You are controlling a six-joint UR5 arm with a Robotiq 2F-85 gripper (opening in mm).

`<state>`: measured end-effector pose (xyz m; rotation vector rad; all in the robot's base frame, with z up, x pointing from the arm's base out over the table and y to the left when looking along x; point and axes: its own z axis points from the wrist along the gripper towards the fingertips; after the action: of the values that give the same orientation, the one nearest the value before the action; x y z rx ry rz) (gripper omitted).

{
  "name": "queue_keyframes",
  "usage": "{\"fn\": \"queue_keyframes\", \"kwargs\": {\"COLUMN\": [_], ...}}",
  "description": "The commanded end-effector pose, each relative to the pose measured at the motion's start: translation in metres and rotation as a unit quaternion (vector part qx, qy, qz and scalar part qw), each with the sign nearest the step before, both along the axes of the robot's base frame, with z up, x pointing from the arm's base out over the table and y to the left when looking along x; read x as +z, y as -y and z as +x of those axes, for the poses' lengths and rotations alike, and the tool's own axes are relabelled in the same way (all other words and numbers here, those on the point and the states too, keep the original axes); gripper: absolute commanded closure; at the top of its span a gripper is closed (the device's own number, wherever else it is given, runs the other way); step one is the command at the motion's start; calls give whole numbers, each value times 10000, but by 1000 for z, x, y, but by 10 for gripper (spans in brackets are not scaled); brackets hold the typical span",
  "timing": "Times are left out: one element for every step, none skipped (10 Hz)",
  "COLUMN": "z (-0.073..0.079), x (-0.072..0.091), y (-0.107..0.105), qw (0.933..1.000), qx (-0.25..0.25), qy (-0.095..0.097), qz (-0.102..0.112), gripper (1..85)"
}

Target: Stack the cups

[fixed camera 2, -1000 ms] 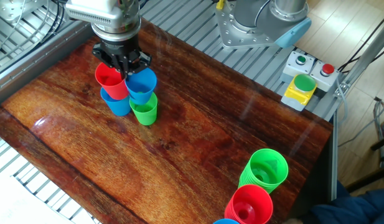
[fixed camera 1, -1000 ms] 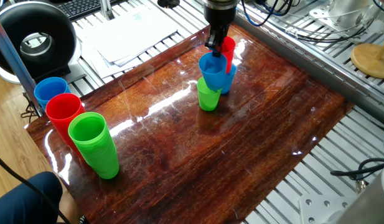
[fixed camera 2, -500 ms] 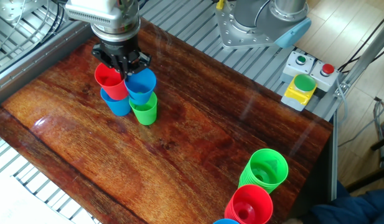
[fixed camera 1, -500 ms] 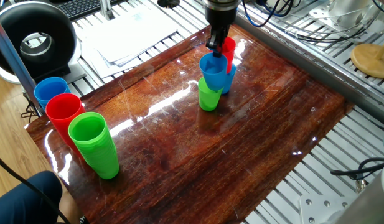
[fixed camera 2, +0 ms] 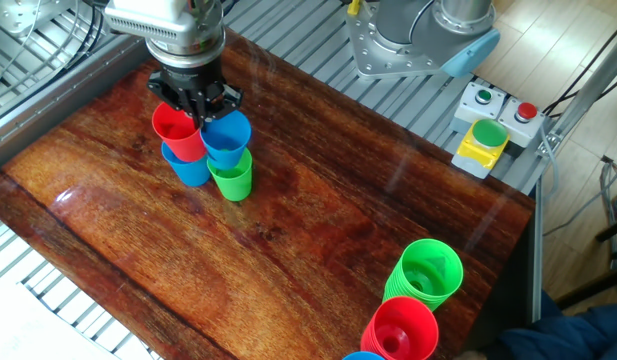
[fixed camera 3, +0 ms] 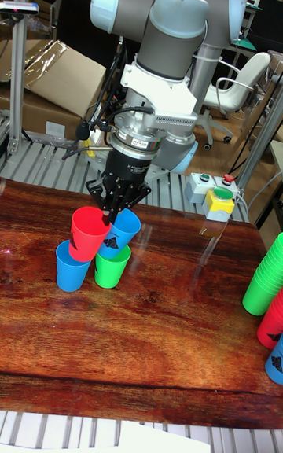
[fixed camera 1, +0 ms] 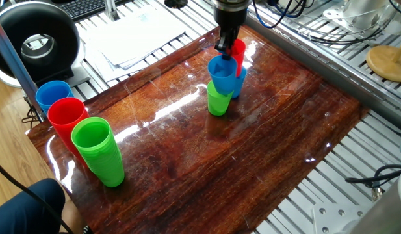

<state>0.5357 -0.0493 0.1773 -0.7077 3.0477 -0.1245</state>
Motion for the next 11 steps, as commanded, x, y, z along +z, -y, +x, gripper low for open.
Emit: {"fn": "queue_keyframes", "kwargs": {"z": [2,2,3,4,5,6,6,6,6,7,7], "x": [1,1,1,0,0,0,0,0,0,0,0], "y": [-3,-3,-2,-3,-3,-4,-4,-4,-4,-4,-3], "qw": [10000,10000,10000,10000,9999,9999,9999,9999,9999,9999,9998], "qx": [-6,2,2,11,36,44,52,52,53,54,62], "qy": [31,46,46,61,82,97,104,104,111,119,134], "qz": [69,69,61,68,75,98,105,105,105,105,97], "gripper": [787,777,773,767,750,737,727,723,717,713,713]}}
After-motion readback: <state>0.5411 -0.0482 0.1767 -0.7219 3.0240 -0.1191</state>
